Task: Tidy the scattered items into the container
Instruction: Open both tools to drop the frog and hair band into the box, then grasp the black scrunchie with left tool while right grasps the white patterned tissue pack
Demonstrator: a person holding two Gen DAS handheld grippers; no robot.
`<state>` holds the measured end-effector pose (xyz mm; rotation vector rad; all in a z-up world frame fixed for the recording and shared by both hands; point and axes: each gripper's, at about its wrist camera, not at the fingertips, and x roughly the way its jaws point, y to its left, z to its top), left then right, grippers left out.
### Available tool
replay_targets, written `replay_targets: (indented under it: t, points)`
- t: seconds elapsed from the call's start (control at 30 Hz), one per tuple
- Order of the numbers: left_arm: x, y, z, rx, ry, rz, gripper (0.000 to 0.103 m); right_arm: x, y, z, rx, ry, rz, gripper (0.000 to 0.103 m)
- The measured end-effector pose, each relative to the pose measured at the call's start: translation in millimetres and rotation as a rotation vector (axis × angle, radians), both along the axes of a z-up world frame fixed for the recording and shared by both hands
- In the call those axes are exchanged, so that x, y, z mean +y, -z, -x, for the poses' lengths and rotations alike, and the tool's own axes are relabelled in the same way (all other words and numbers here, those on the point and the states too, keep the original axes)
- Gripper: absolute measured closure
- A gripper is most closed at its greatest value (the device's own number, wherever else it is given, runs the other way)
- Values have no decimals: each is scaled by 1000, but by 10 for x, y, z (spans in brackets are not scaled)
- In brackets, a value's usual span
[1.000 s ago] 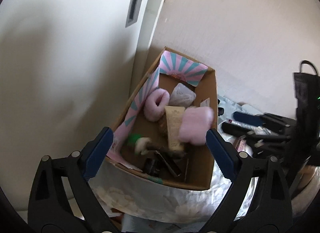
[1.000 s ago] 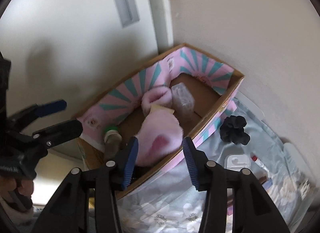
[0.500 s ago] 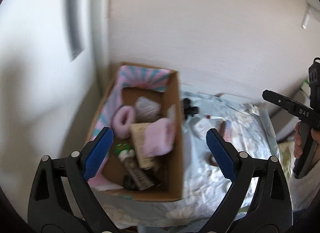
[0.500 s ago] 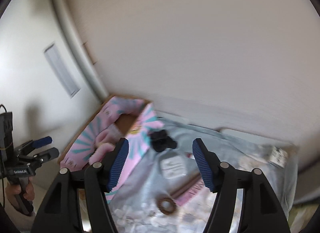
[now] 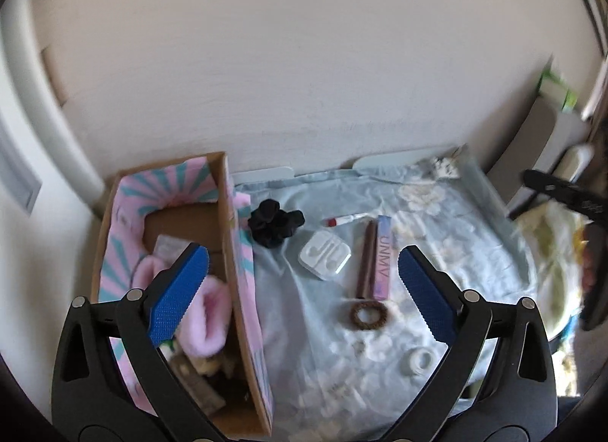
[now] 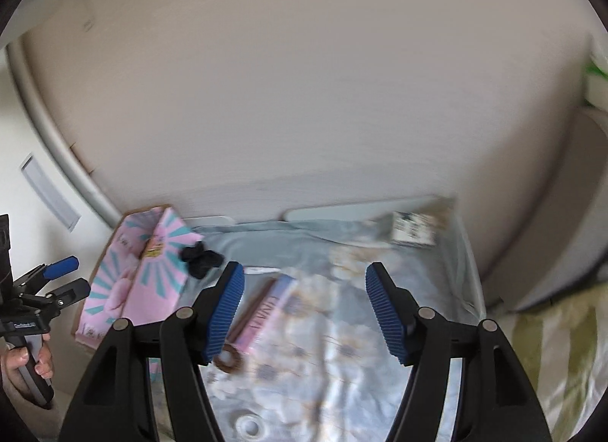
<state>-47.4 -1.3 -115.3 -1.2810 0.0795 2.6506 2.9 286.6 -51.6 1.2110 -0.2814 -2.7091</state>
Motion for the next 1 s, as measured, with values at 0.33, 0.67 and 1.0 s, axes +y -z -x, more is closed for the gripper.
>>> replay_targets:
  t: [0.33, 0.67, 1.0]
  points:
    - [441, 595, 676, -131, 5, 34, 3, 543, 383, 95, -104, 113, -15, 41]
    - [414, 1076, 1024, -208, -60, 101, 3, 599, 892, 517, -180, 86, -7, 41]
    - [493, 1386, 1206, -187, -70, 290, 1, 525, 1250, 1038, -207, 119, -162, 41]
